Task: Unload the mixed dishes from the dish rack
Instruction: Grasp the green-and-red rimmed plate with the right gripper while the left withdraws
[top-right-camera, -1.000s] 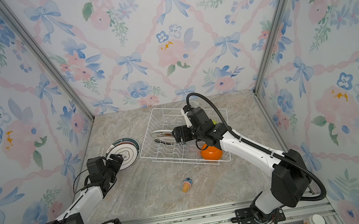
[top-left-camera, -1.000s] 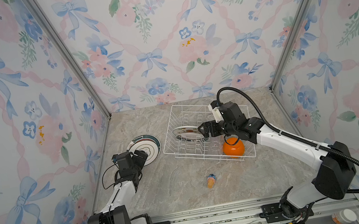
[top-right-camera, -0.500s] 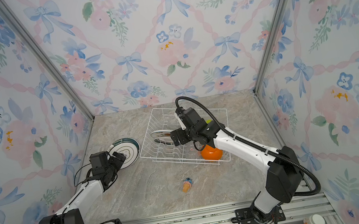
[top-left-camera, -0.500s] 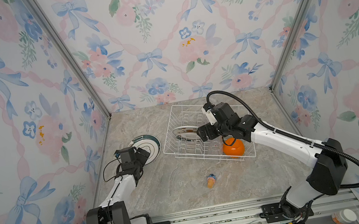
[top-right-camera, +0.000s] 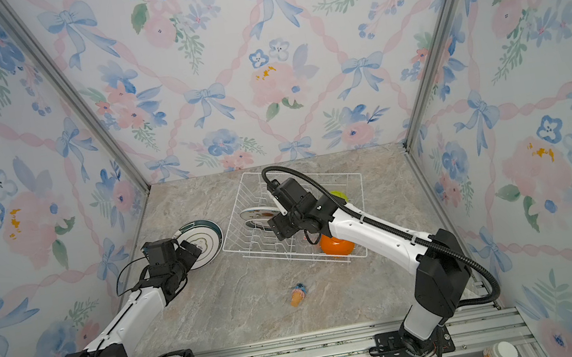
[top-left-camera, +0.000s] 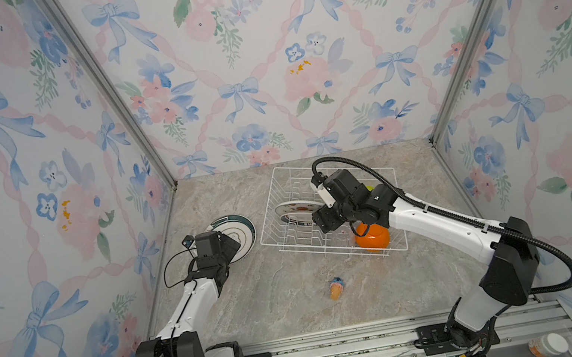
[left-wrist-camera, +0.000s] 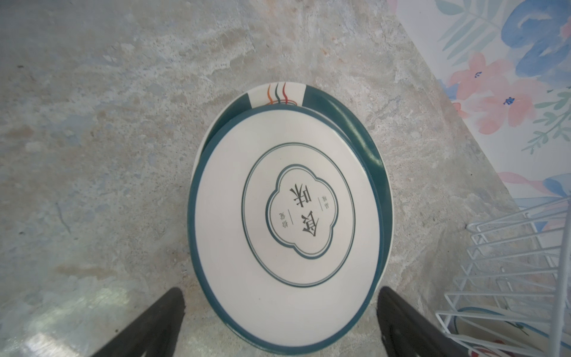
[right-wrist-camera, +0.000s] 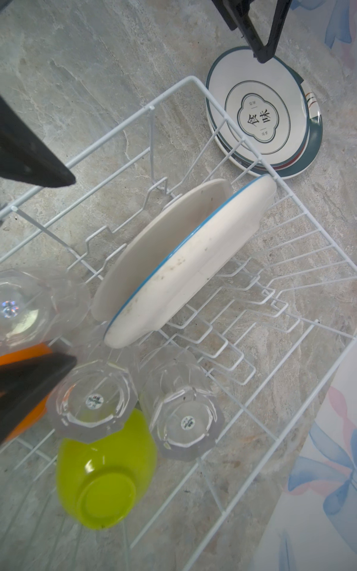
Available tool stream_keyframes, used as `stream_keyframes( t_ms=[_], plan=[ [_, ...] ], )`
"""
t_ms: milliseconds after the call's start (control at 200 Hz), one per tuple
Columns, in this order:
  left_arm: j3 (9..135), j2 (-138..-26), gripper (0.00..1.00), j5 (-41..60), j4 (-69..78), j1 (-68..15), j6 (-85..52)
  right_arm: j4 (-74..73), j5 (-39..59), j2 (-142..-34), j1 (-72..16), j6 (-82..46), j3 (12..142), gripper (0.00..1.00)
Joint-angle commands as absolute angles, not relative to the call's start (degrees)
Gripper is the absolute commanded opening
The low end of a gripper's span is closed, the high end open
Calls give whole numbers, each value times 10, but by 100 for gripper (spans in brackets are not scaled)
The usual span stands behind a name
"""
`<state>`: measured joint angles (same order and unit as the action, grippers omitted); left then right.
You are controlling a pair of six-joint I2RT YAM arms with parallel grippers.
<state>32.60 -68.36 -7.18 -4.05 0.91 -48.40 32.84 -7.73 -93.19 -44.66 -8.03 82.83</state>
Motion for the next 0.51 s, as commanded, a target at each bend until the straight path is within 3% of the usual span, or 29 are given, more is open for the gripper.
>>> stream_keyframes(
  t_ms=[0,500],
  plan=[
    [344,-660,98,-55,-50,-3,-473,339,-62,-945,-451,-66,846,82],
    [347,-604,98,-5,-47,-34,-483,334,-48,-1021,-449,-63,883,76]
  ],
)
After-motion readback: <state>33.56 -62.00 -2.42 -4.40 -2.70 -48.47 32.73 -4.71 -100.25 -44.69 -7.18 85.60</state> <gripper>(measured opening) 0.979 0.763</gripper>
